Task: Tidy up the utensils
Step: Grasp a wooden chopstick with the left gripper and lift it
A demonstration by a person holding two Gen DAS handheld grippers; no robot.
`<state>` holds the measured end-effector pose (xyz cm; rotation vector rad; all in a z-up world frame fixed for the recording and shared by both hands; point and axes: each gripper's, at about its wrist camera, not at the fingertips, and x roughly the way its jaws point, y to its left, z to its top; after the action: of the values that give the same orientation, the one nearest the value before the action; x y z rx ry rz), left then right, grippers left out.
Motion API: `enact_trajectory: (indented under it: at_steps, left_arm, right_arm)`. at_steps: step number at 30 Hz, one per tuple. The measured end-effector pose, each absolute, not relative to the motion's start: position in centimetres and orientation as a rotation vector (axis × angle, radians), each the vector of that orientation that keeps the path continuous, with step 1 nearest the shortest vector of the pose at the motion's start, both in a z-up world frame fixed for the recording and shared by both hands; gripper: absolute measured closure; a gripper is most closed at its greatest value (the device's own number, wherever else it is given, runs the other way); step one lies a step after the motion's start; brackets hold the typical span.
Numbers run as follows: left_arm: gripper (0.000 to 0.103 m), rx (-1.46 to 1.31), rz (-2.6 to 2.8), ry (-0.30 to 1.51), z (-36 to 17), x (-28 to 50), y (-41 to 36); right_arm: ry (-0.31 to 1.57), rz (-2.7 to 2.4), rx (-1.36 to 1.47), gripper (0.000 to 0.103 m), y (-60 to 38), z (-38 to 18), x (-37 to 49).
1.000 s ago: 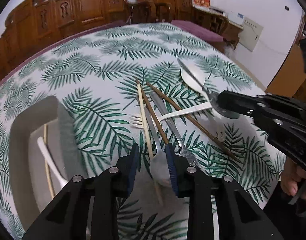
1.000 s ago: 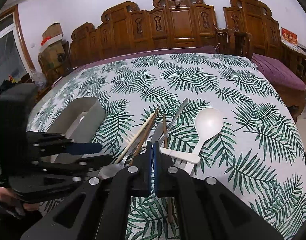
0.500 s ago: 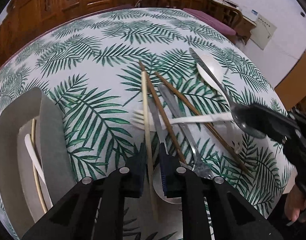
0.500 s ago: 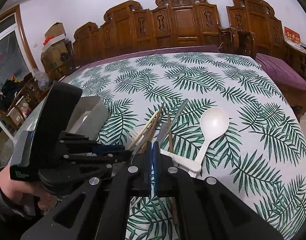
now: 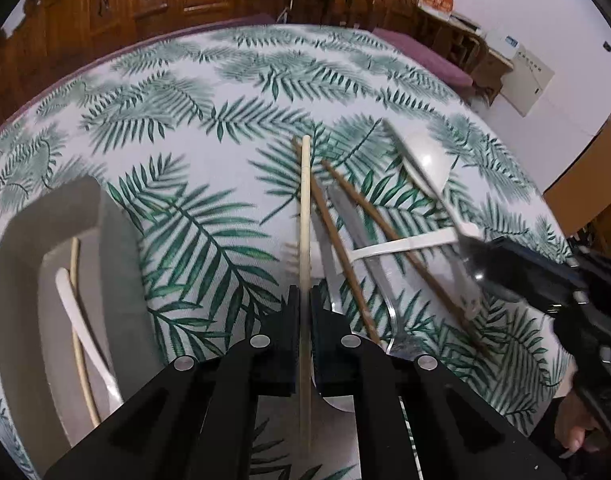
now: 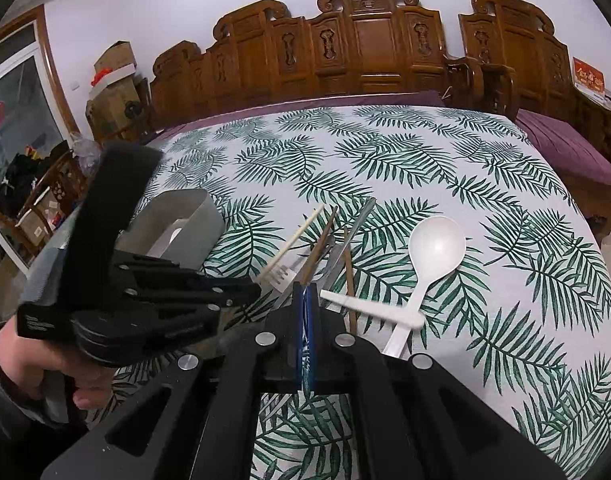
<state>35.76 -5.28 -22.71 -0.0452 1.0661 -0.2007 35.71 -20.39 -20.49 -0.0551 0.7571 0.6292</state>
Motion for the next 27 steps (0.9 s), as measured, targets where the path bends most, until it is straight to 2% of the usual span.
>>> enact_trajectory:
  at_steps: [13,27]
  left_arm:
    - [0.099,0.001,-0.201,0.947,-17.6,32.6,-4.2]
    - [0.099,-0.014,-0.167,0.853,-15.5,28.6,0.0]
  right_arm:
    - [0.732,0.684,-0.065,0.101,-19.1,-19.6,33.9]
    - [0.737,0.718,-0.117,0.101,-16.6,-19.9,32.9]
